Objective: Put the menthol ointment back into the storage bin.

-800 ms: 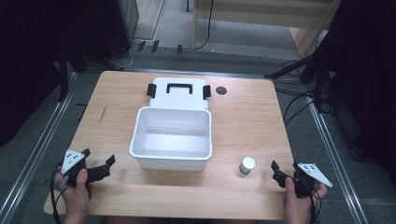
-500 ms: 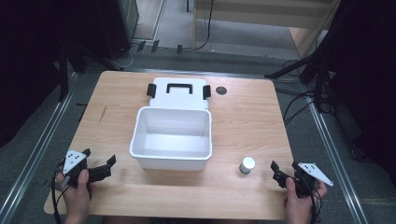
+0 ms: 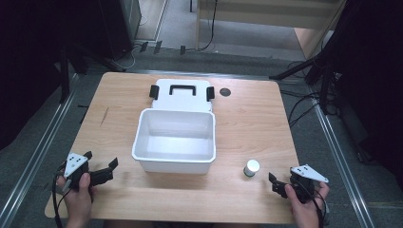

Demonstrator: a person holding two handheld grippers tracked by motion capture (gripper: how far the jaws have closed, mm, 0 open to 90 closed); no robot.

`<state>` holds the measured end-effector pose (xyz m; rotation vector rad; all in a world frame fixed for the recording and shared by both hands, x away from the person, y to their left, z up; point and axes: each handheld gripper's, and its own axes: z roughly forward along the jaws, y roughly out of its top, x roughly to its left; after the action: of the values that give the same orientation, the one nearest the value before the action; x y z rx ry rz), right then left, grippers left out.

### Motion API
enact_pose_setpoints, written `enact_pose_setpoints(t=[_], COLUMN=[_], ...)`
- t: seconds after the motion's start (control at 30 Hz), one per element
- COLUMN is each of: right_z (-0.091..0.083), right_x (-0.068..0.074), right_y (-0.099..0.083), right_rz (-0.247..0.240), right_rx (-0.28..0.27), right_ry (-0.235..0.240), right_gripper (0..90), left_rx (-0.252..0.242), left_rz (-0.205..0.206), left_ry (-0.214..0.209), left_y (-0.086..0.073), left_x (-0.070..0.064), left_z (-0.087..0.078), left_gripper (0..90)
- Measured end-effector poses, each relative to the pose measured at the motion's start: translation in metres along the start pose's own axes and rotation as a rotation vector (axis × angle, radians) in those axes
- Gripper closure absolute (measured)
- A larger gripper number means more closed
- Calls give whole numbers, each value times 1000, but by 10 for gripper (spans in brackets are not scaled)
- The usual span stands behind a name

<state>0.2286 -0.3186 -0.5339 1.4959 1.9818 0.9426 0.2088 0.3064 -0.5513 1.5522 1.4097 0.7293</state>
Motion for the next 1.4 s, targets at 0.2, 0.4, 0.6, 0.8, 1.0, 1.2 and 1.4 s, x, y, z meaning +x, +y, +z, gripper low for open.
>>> enact_pose_setpoints(t=[0.2,0.4,0.6,0.8,1.0,1.2,1.4], right_z=[-6,-10,-8,-6,0,9,20], right_x=[13,28,41,57,72,80,81], right_y=[13,28,44,59,76,94,107], right_rz=[-122,-255,-335,-356,-368,-411,-479], right_rx=[181,388,637,790,884,886,852], right_ry=[34,97,160,253,291,299,267], right_gripper=[136,136,182,268,227,200,227], left_rx=[2,2,5,5,-3,-1,-4], left_rz=[-5,-7,-9,-16,-31,-37,-52], left_ry=[-1,0,0,-3,-18,-23,-27], left_y=[0,0,0,0,0,1,1], left_x=[1,1,1,2,3,4,5], left_z=[1,0,1,0,1,1,1], left_gripper=[0,0,0,0,0,0,0])
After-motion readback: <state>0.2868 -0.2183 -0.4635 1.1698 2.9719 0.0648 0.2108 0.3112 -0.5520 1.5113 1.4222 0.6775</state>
